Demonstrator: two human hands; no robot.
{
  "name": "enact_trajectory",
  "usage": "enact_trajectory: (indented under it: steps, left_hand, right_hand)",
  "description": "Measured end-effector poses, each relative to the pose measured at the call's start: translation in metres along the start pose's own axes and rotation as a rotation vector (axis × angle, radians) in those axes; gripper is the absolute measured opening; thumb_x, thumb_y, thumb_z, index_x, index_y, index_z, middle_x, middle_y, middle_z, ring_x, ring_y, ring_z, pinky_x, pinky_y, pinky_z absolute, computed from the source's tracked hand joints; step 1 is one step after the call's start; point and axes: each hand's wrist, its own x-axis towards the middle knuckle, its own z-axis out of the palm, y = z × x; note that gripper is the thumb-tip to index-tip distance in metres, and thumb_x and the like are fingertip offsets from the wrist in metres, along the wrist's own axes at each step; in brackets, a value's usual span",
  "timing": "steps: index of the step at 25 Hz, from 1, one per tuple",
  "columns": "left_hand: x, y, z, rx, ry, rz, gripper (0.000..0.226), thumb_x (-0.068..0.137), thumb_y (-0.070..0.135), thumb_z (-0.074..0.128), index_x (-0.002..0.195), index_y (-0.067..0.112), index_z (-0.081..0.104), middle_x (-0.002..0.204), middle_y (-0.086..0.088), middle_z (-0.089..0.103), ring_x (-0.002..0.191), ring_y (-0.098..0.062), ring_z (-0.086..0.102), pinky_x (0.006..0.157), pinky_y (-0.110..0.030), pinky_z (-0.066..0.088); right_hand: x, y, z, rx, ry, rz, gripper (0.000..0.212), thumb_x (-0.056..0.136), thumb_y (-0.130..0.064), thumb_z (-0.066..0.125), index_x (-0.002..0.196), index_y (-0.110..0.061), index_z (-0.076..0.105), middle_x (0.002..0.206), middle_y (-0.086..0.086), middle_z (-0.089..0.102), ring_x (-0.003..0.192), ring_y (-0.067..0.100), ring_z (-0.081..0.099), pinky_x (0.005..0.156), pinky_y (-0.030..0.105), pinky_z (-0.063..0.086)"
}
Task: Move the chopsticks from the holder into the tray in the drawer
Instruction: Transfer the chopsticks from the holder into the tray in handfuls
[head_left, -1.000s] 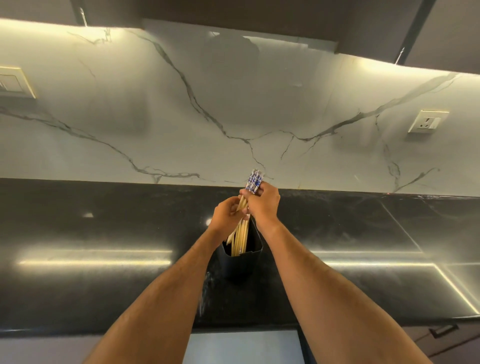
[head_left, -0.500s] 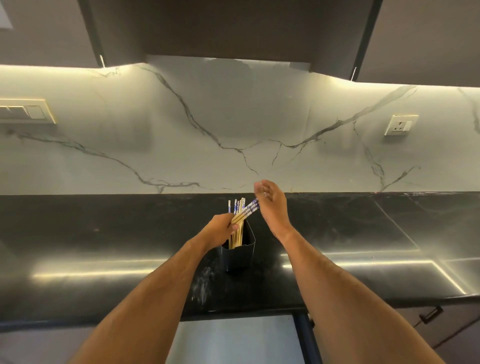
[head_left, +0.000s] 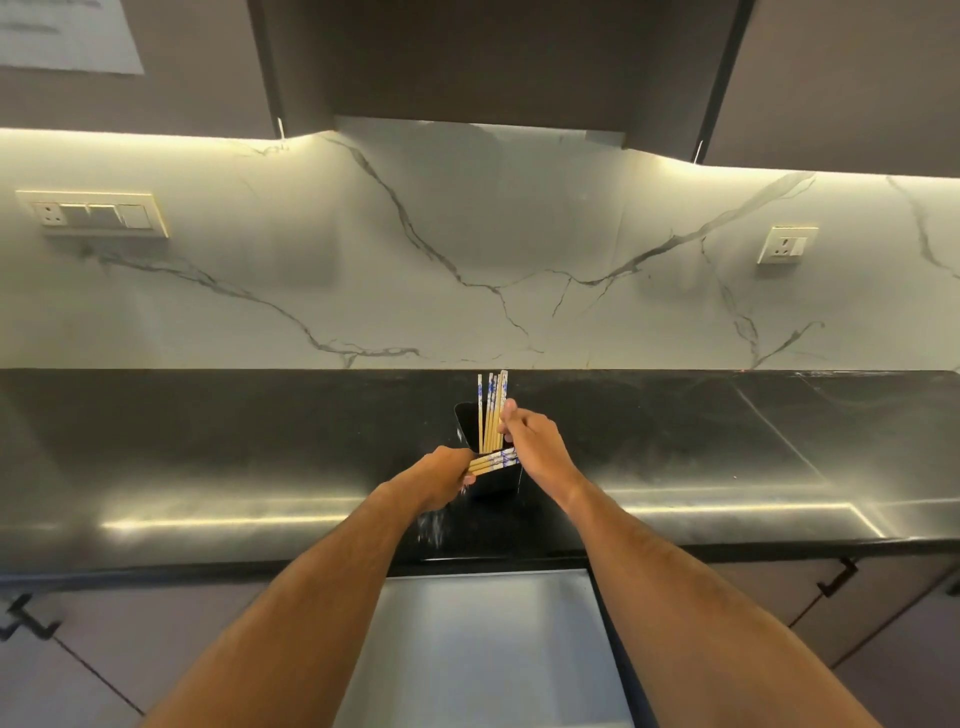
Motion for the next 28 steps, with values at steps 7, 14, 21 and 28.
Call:
enact_trajectory:
  steps: [7, 14, 21, 28]
  left_hand:
    - [-0.048, 0.013, 0.017, 0.219, 0.062, -0.032, 0.03, 0.097, 0.009, 0.061, 0.126, 0.011, 0.053, 0.119, -0.012, 0.064, 0.106, -0.027, 0.063, 0.095, -0.039, 0.051]
    - [-0.067, 0.024, 0.05, 0.246, 0.058, 0.022, 0.04, 0.092, 0.005, 0.068, 0.128, 0.013, 0.054, 0.122, -0.012, 0.065, 0.11, -0.029, 0.063, 0.099, -0.04, 0.05]
    - [-0.1, 0.016, 0.147, 0.218, -0.081, -0.012, 0.019, 0.097, 0.013, 0.063, 0.116, 0.011, 0.065, 0.111, -0.012, 0.069, 0.097, -0.028, 0.066, 0.092, -0.038, 0.055]
    - [-0.121, 0.009, 0.215, 0.198, -0.047, 0.057, 0.014, 0.099, 0.015, 0.061, 0.111, 0.014, 0.067, 0.104, -0.009, 0.069, 0.091, -0.025, 0.066, 0.083, -0.033, 0.055]
  right_hand:
    - [-0.072, -0.007, 0.009, -0.831, -0.233, -0.415, 0.013, 0.094, -0.023, 0.066, 0.106, -0.018, 0.064, 0.099, 0.003, 0.07, 0.088, 0.022, 0.068, 0.076, 0.035, 0.056]
    - [-0.104, 0.009, 0.021, -0.928, -0.269, -0.275, 0.015, 0.098, -0.012, 0.062, 0.113, -0.012, 0.066, 0.105, 0.011, 0.072, 0.09, 0.026, 0.069, 0.085, 0.038, 0.057]
    - [-0.166, 0.087, 0.053, -0.971, -0.423, -0.093, 0.027, 0.098, -0.009, 0.063, 0.124, -0.012, 0.059, 0.119, 0.012, 0.066, 0.104, 0.029, 0.065, 0.095, 0.039, 0.055]
    - [-0.201, 0.138, 0.064, -0.961, -0.499, -0.108, 0.021, 0.096, -0.007, 0.061, 0.116, -0.012, 0.065, 0.105, 0.012, 0.07, 0.089, 0.028, 0.068, 0.082, 0.035, 0.057]
